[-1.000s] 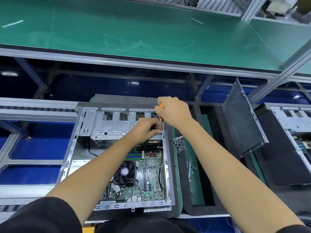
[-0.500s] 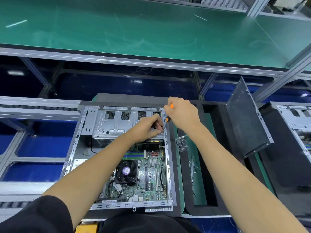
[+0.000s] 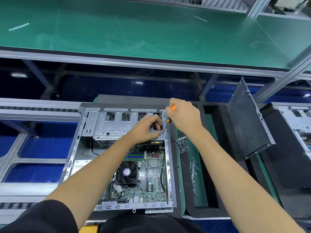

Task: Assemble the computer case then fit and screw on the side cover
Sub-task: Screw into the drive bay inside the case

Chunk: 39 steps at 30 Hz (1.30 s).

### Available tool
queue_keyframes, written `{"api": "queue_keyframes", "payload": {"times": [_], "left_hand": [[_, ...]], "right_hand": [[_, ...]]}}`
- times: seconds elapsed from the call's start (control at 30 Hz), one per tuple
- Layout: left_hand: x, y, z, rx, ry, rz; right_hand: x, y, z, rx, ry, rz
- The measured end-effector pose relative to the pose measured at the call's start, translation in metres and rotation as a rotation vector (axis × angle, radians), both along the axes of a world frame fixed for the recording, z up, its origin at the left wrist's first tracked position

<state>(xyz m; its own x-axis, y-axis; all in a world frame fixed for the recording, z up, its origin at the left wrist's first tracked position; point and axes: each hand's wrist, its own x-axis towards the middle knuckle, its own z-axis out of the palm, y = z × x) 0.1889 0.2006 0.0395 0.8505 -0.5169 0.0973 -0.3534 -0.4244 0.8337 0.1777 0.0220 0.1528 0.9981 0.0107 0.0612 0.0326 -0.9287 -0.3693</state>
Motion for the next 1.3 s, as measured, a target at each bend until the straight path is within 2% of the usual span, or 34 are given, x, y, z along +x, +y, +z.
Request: {"api": "queue_keyframes", "payload": {"times": [0.2, 0.63, 0.97, 1.3], "left_hand": [[0.0006, -0.0002, -0.003, 0.131, -0.177, -0.015], [-0.0026, -0.001, -0.0004, 0.144, -0.163, 0.046], [0.002, 0.0031, 0.0007, 0.073, -0.075, 0.009], [-0.0013, 0.0026, -0.0017, -0.003, 0.02, 0.081]], "right_hand": [[-0.0017, -0.0019, 0.0014, 0.008, 0.009, -0.012], [-0.0008, -0.0058, -0.0013, 0.048, -0.039, -0.043], [0.0044, -0.0039, -0.0025, 0.094, -0.029, -0.047], [0.0046, -0.0066, 0.0063, 0.197, -0.052, -0.092]]}}
